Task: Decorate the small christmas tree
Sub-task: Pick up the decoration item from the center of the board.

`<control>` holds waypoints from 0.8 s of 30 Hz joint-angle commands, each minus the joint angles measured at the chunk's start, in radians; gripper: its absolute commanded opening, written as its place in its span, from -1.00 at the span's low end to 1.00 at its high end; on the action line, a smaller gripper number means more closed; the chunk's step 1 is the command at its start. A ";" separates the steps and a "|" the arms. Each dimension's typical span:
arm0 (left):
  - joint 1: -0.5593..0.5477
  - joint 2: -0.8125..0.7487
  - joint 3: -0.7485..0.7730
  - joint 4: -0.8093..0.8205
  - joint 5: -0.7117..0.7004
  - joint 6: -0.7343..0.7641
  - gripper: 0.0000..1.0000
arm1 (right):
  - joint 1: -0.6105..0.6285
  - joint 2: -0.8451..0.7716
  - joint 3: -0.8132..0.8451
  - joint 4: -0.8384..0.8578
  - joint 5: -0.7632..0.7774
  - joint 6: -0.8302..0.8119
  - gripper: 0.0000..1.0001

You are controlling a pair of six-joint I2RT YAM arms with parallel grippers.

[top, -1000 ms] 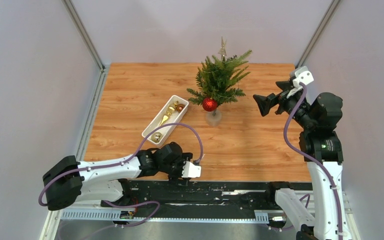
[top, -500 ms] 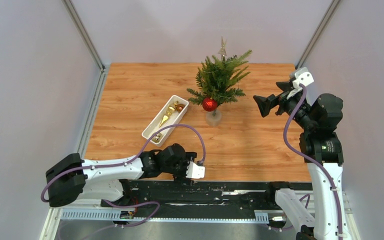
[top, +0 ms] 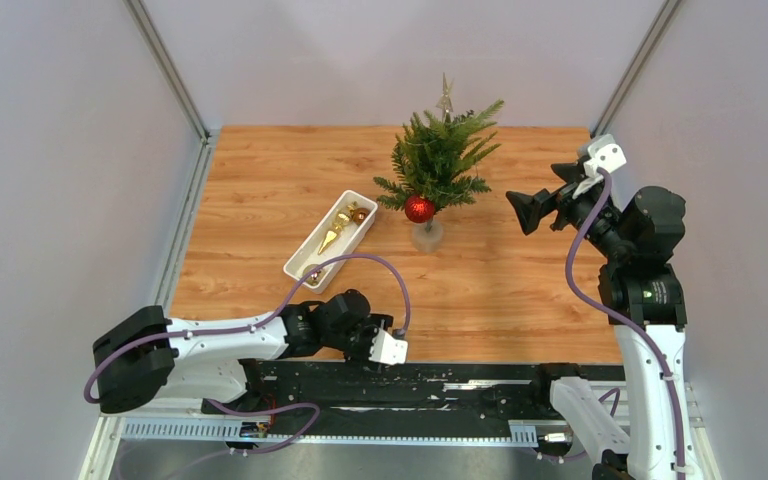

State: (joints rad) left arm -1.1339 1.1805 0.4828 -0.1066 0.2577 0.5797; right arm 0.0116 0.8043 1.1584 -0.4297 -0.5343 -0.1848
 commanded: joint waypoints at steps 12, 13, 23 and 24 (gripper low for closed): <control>-0.006 -0.006 -0.017 0.060 0.000 0.029 -0.67 | -0.001 -0.016 0.030 -0.013 -0.022 -0.006 1.00; -0.006 -0.010 -0.011 0.066 -0.014 0.032 -0.92 | -0.001 -0.014 0.036 -0.019 -0.028 -0.003 1.00; 0.220 -0.087 0.525 -0.141 0.324 -0.286 -1.00 | 0.000 -0.011 0.164 -0.168 -0.341 0.019 1.00; 0.240 -0.098 0.560 -0.159 0.355 -0.335 -1.00 | -0.001 -0.013 0.175 -0.183 -0.385 0.027 1.00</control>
State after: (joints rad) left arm -0.9737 1.1671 0.8093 -0.2279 0.3389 0.4637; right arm 0.0116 0.8078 1.2537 -0.5438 -0.6987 -0.1822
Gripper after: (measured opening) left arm 0.543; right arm 0.998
